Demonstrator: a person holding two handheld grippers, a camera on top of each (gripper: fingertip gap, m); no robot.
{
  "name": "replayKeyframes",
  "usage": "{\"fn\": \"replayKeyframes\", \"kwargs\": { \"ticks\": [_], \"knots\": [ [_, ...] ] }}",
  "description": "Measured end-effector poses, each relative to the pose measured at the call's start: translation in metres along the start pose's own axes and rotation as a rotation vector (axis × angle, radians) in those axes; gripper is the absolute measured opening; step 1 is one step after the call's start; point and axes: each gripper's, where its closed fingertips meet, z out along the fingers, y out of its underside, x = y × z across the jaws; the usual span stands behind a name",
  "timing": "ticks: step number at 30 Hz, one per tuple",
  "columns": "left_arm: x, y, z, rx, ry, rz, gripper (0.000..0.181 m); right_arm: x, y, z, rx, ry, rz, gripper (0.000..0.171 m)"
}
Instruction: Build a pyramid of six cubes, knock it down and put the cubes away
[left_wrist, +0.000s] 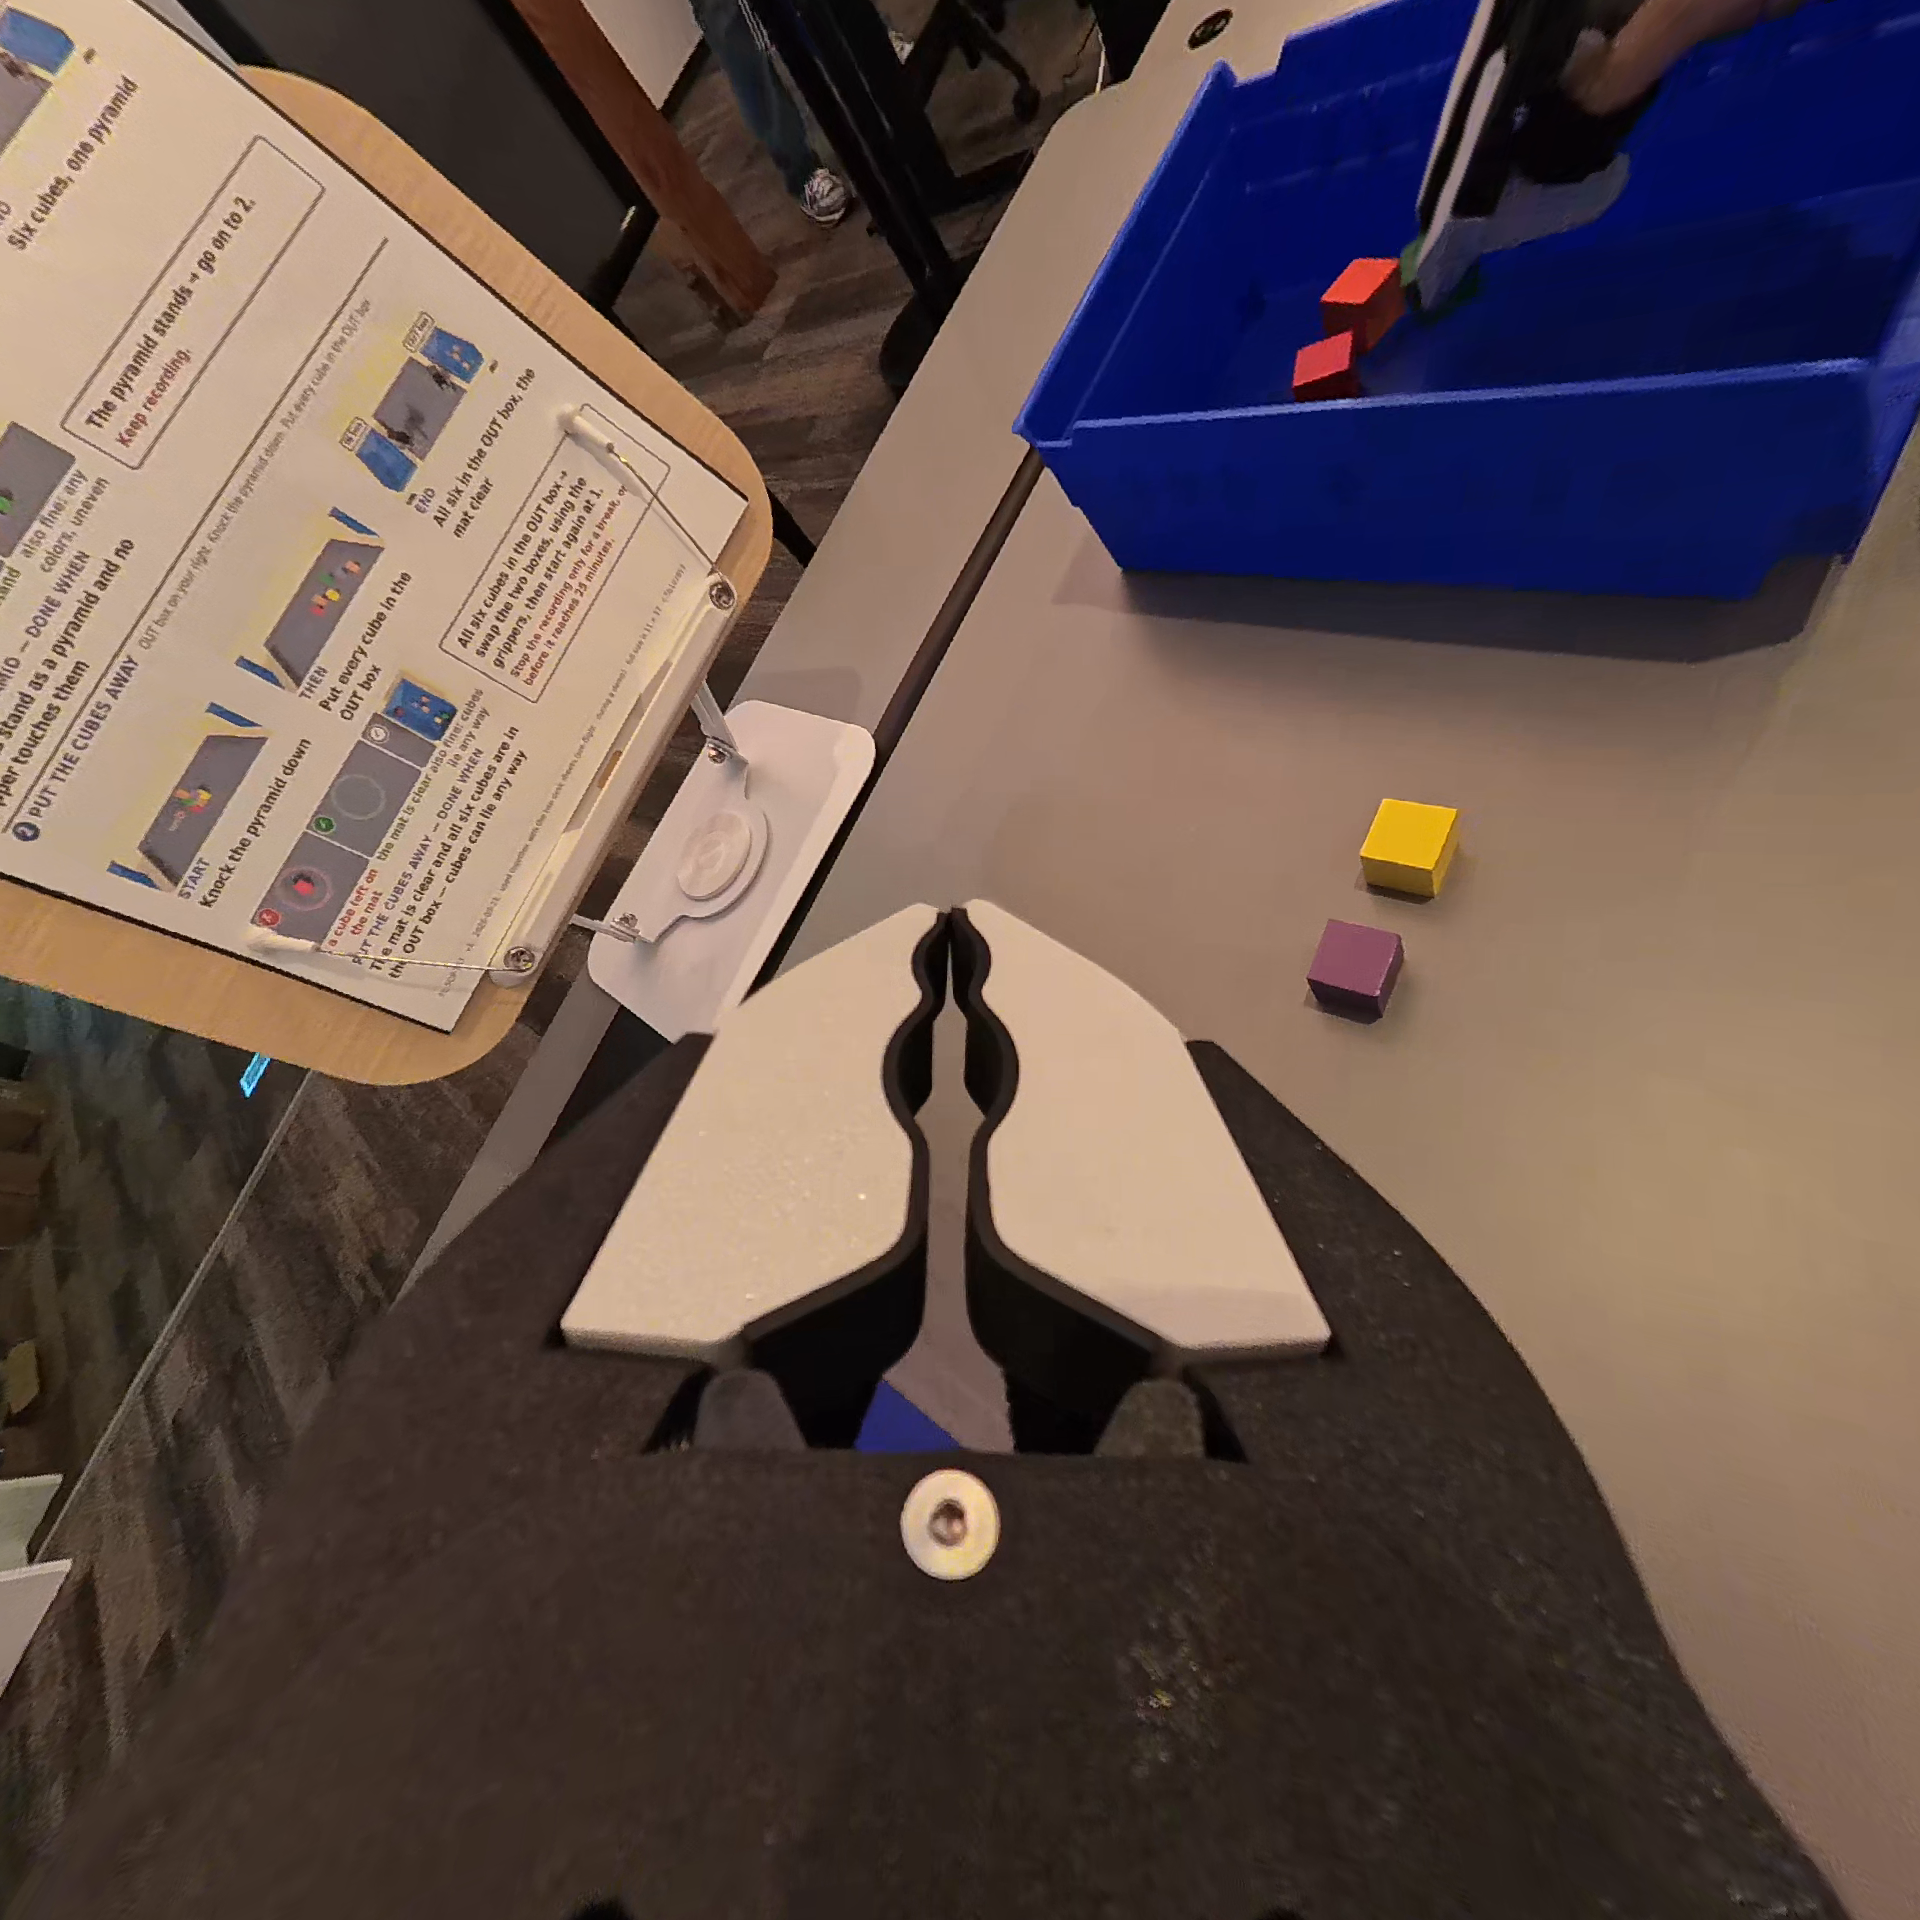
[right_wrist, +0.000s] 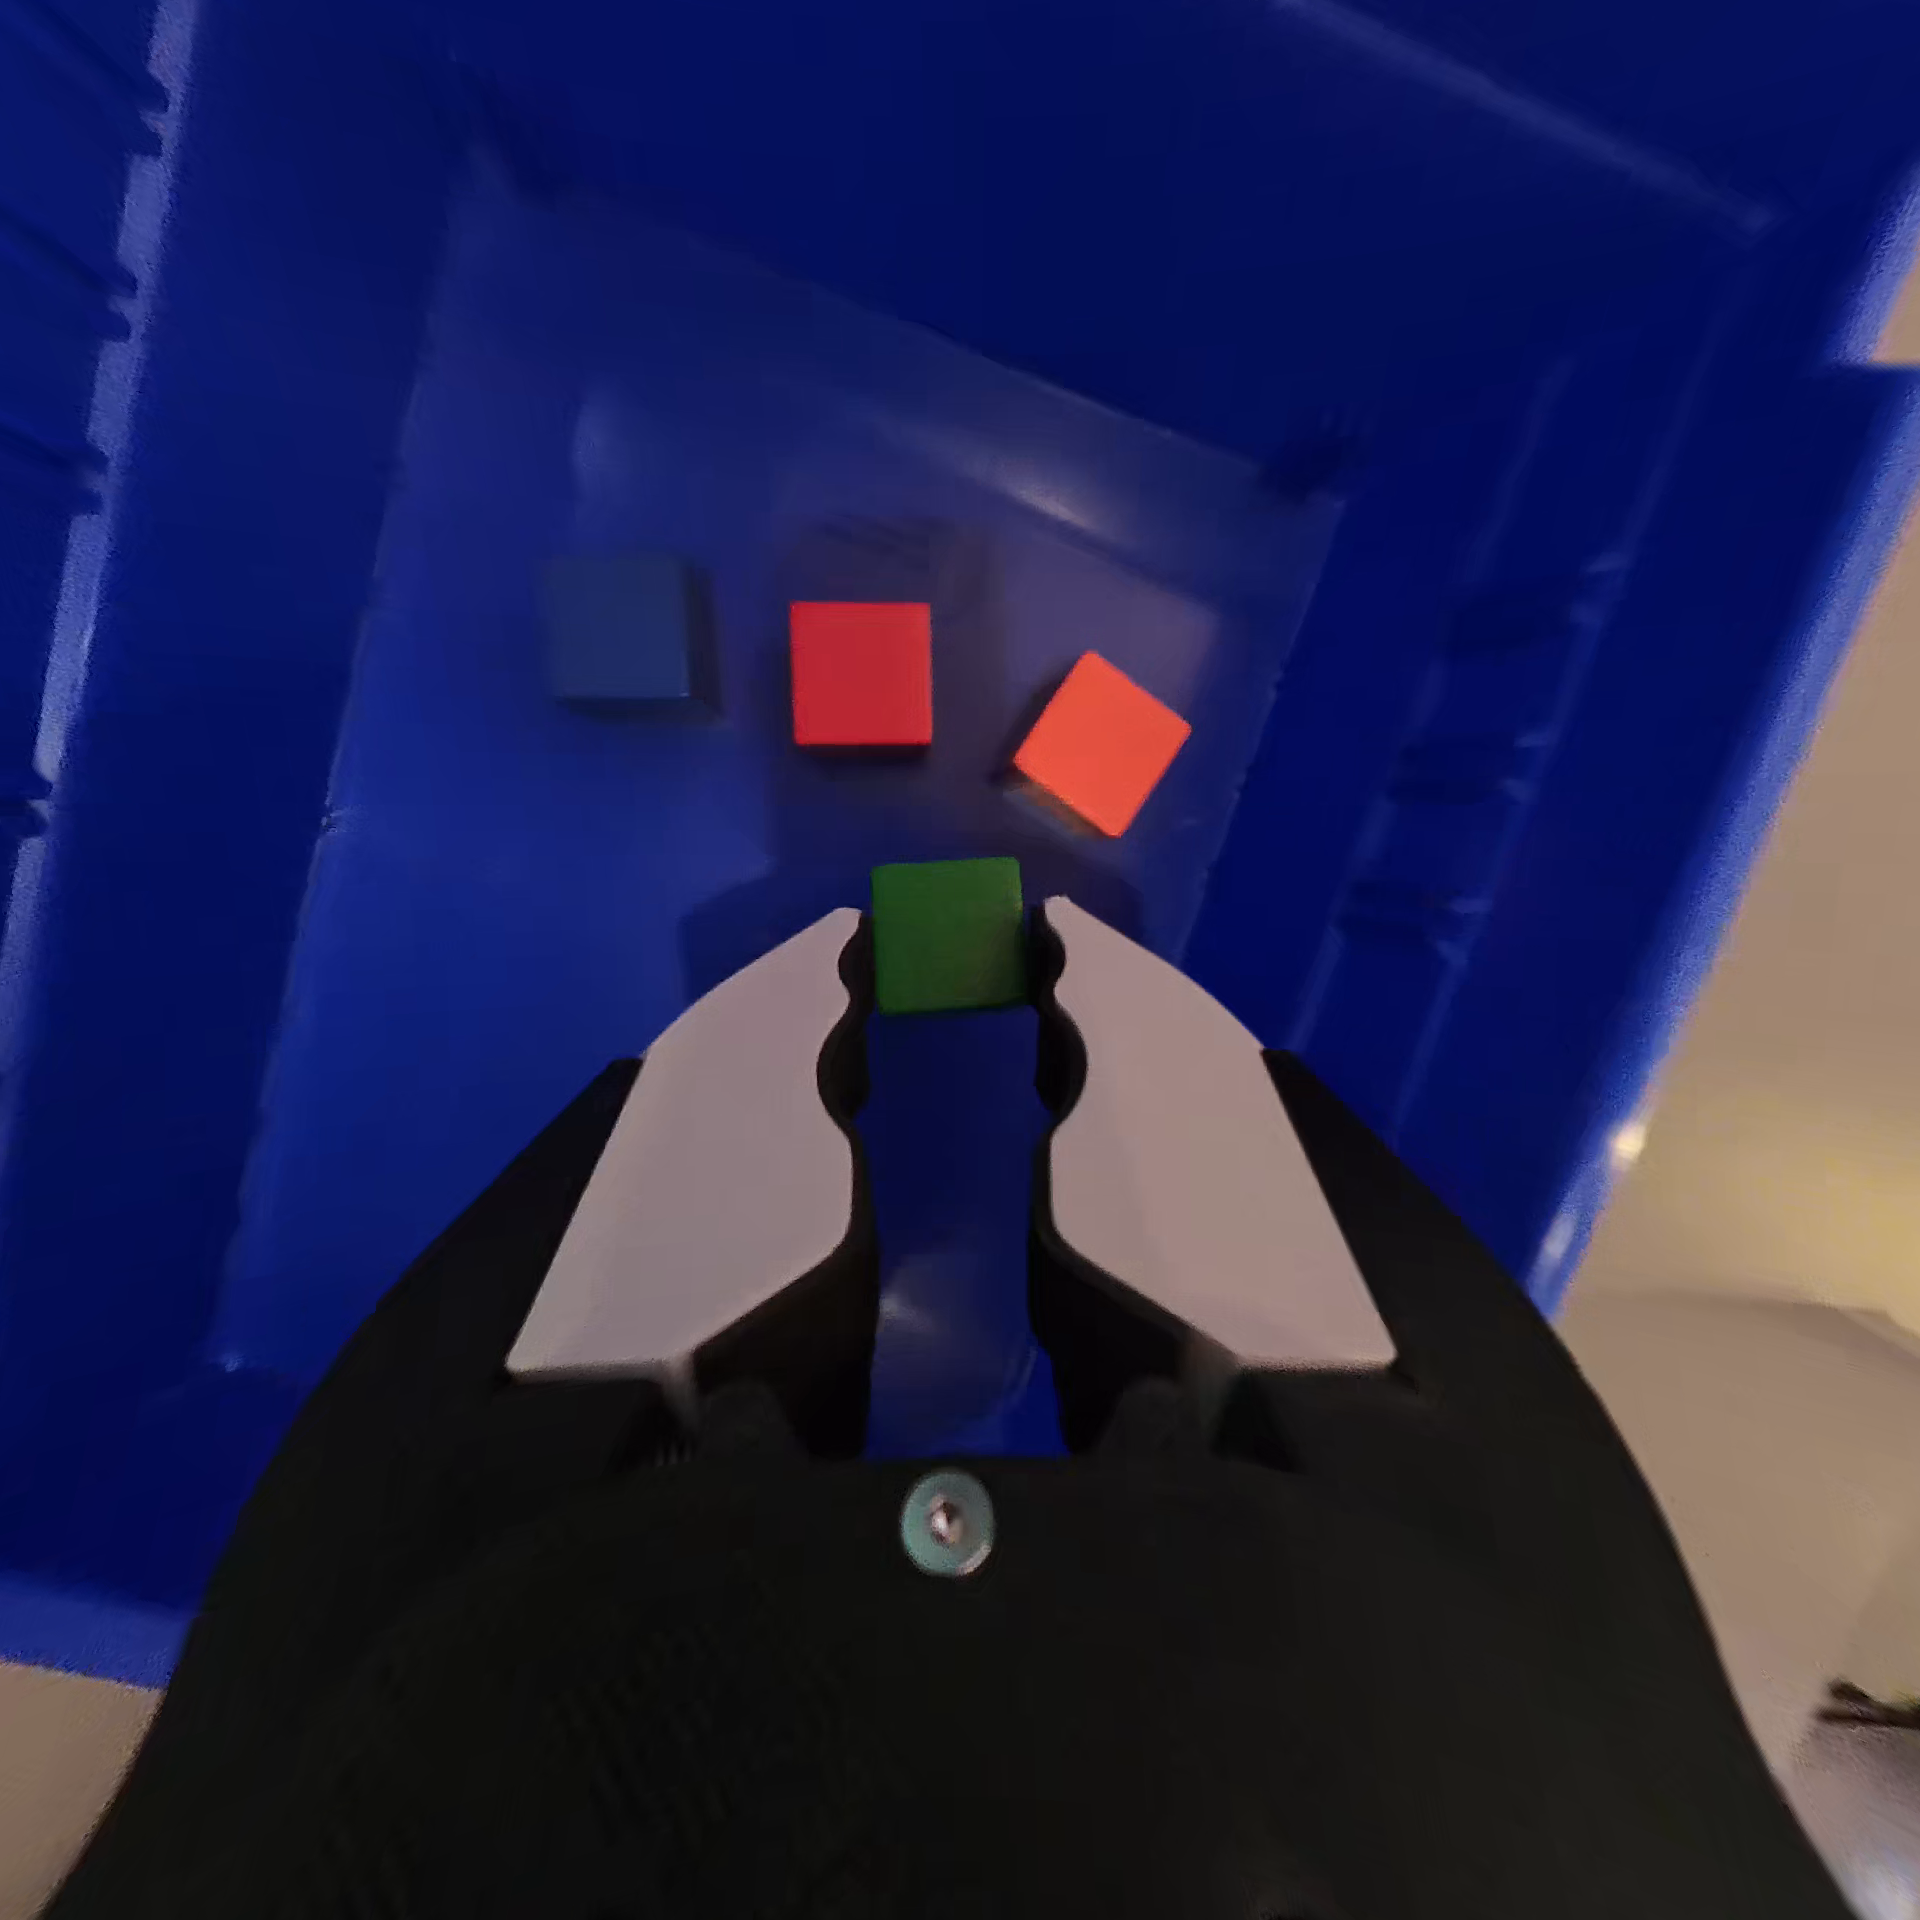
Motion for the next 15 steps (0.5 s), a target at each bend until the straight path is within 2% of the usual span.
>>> {"fn": "replayKeyframes", "kwargs": {
  "ticks": [2,7,9,12,15],
  "knots": [
    [-0.001,0.002,0.001,-0.007,-0.003,-0.002,0.0,-0.008,0.006,0.006,-0.028,-0.057,0.006,0.03],
    [0.0,0.001,0.001,-0.005,-0.001,-0.001,0.0,-0.008,0.012,0.017,-0.053,-0.07,0.033,0.031],
    [0.001,0.001,0.001,-0.008,-0.001,0.004,0.0,-0.007,0.005,0.011,-0.006,-0.082,0.085,0.04],
    [0.001,-0.001,0.0,-0.001,-0.002,0.004,0.0,-0.014,-0.034,-0.035,0.205,-0.093,0.103,0.043],
    [0.0,-0.002,-0.002,0.006,-0.005,0.001,0.0,-0.063,-0.084,-0.106,0.498,-0.159,-0.052,0.046]
  ]
}}
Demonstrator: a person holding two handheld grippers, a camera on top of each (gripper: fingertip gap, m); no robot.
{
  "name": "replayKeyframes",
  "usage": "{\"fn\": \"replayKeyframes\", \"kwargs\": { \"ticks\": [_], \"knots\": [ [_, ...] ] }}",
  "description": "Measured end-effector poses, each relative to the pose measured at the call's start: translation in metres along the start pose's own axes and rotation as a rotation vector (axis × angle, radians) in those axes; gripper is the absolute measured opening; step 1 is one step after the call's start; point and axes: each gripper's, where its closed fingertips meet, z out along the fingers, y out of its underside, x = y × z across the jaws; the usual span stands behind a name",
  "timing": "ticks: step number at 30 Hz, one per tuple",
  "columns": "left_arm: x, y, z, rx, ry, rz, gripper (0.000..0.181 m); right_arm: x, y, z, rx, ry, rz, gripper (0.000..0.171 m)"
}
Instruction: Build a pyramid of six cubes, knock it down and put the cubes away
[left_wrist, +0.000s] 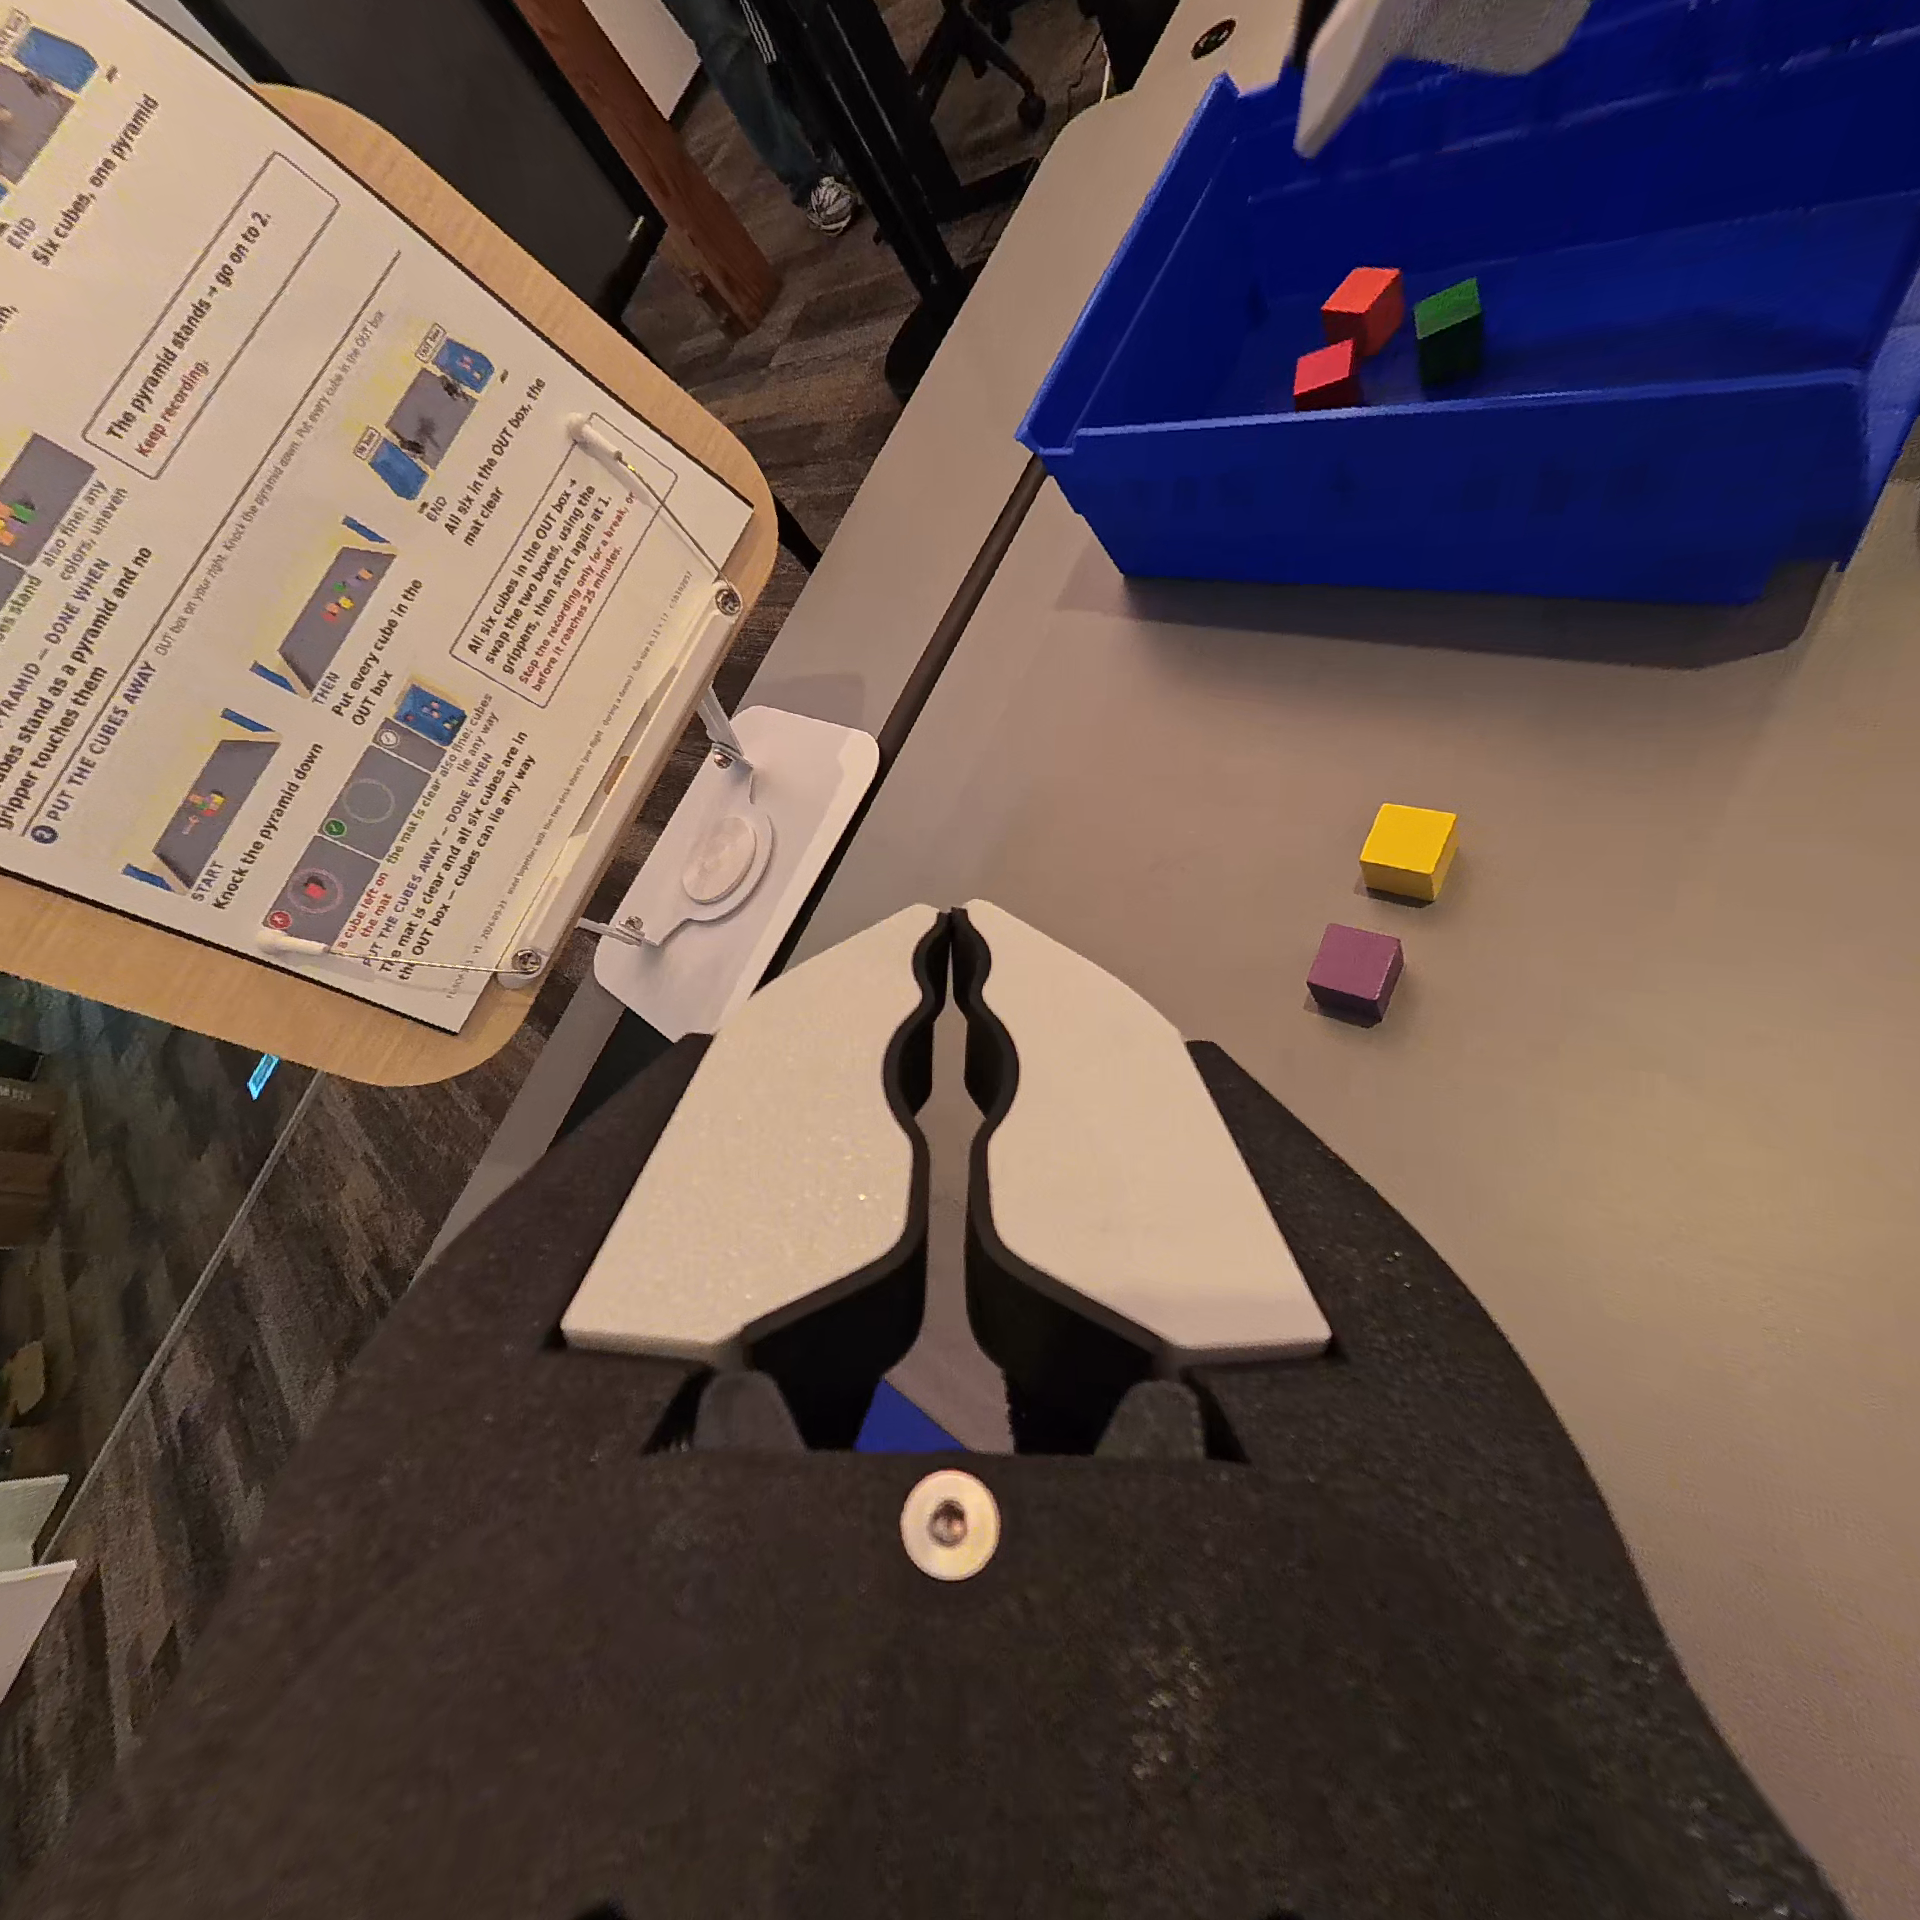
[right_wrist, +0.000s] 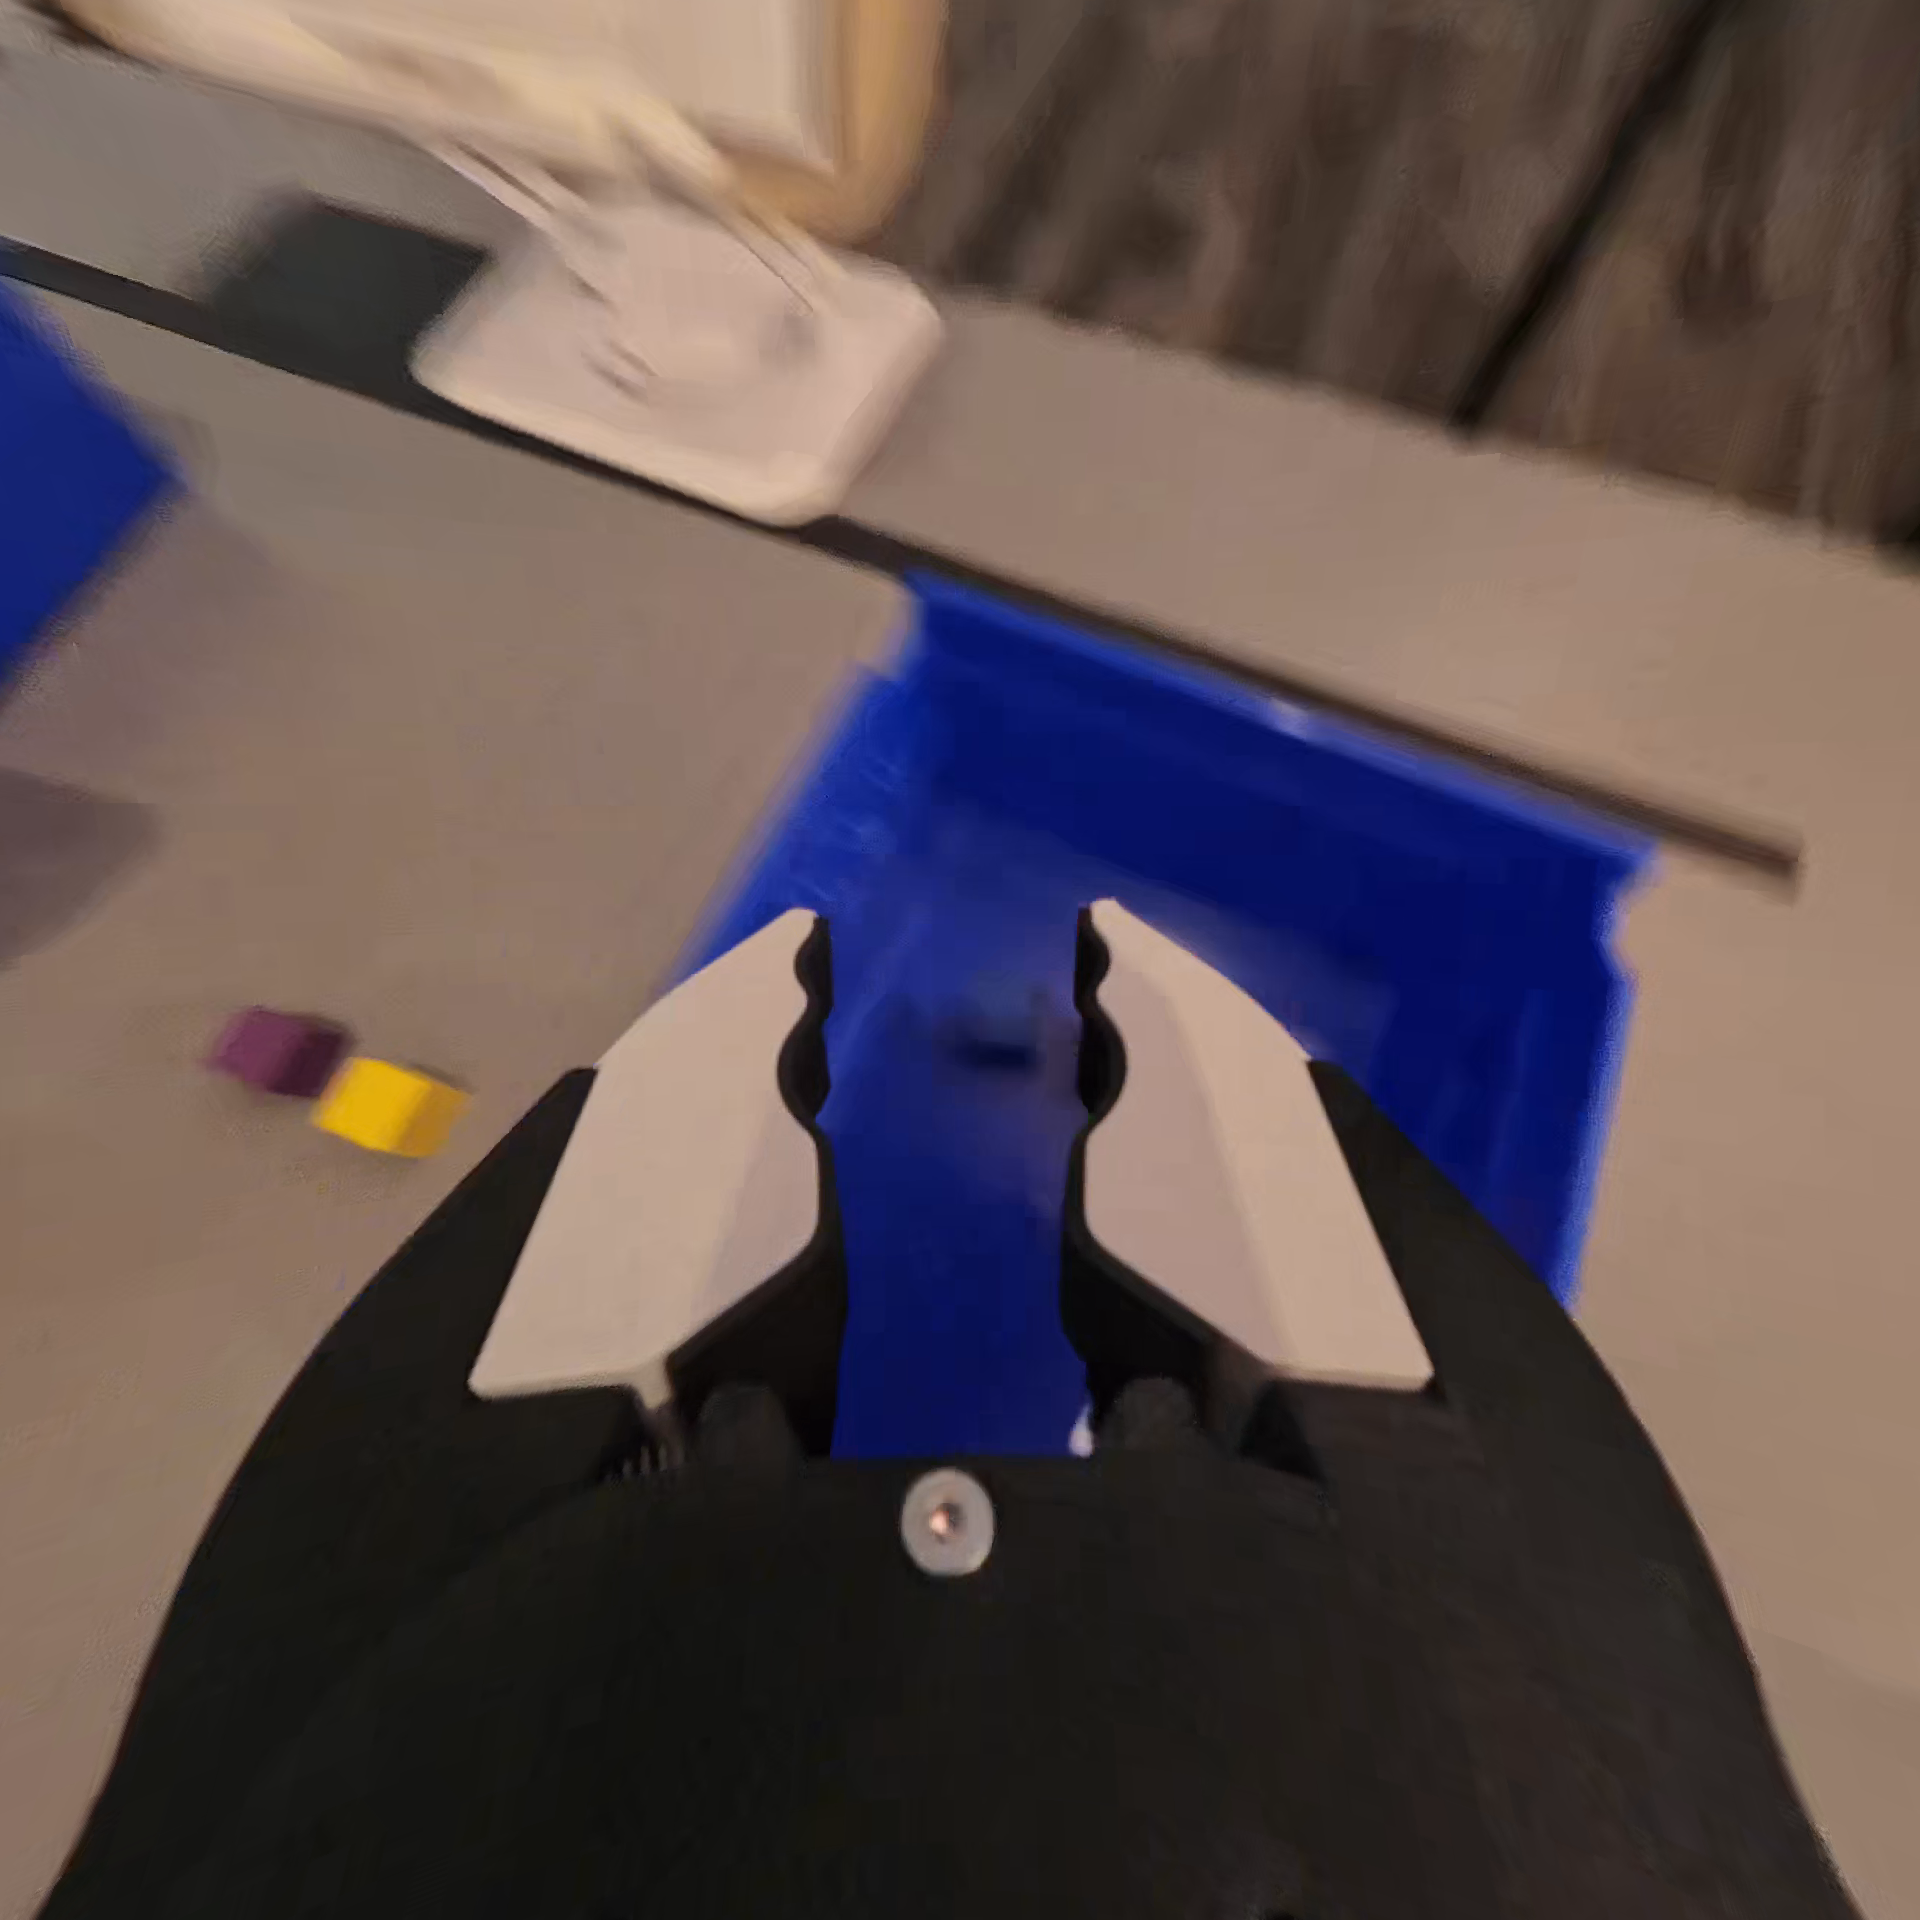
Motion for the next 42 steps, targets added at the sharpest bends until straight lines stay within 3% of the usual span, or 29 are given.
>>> {"fn": "replayKeyframes", "kwargs": {
  "ticks": [3,5,6,10,13,22,23,24,27,29,32,34,36,40,42],
  "knots": [
    [-0.001,0.0,-0.002,-0.001,-0.003,0.001,0.0,-0.108,-0.034,-0.016,0.117,-0.306,-0.26,0.046],
    [-0.001,0.0,-0.003,0.003,-0.003,-0.001,0.0,-0.18,-0.001,-0.015,-0.033,-0.578,-0.469,0.044],
    [-0.001,0.0,-0.004,0.005,-0.004,-0.002,0.0,-0.197,0.024,-0.008,-0.166,-0.632,-0.565,0.043],
    [0.001,-0.002,-0.005,0.011,0.003,0.004,0.0,-0.209,0.089,0.039,-0.514,-0.541,-0.814,0.041],
    [0.003,-0.003,-0.005,0.011,0.008,0.013,0.0,-0.206,0.106,0.065,-0.612,-0.472,-0.866,0.041],
    [0.002,-0.002,-0.005,0.008,0.009,0.012,0.0,-0.191,0.135,0.092,-0.751,-0.409,-0.894,0.046],
    [0.002,-0.002,-0.006,0.009,0.009,0.011,0.0,-0.189,0.138,0.091,-0.776,-0.41,-0.898,0.044],
    [0.002,-0.002,-0.006,0.01,0.008,0.011,0.0,-0.192,0.138,0.09,-0.775,-0.429,-0.879,0.03],
    [0.001,-0.002,-0.006,0.009,0.005,0.011,0.0,-0.197,0.125,0.082,-0.721,-0.443,-0.886,0.03],
    [0.001,-0.002,-0.007,0.01,0.005,0.01,0.0,-0.203,0.095,0.07,-0.566,-0.448,-0.869,0.03],
    [0.001,-0.003,-0.009,0.017,0.001,0.009,0.0,-0.187,0.023,0.039,-0.234,-0.363,-0.717,0.03],
    [0.001,-0.004,-0.01,0.02,0.0,0.009,0.0,-0.148,-0.016,0.014,-0.056,-0.248,-0.56,0.03],
    [0.001,-0.005,-0.01,0.021,0.0,0.012,0.0,-0.097,-0.03,-0.005,0.022,-0.139,-0.377,0.03],
    [0.003,-0.004,-0.008,0.014,0.001,0.016,0.0,0.001,0.033,0.001,-0.23,0.036,-0.054,0.03],
    [0.004,-0.003,-0.007,0.009,0.003,0.016,0.0,0.023,0.073,0.013,-0.387,0.051,0.01,0.031]
  ]
}}
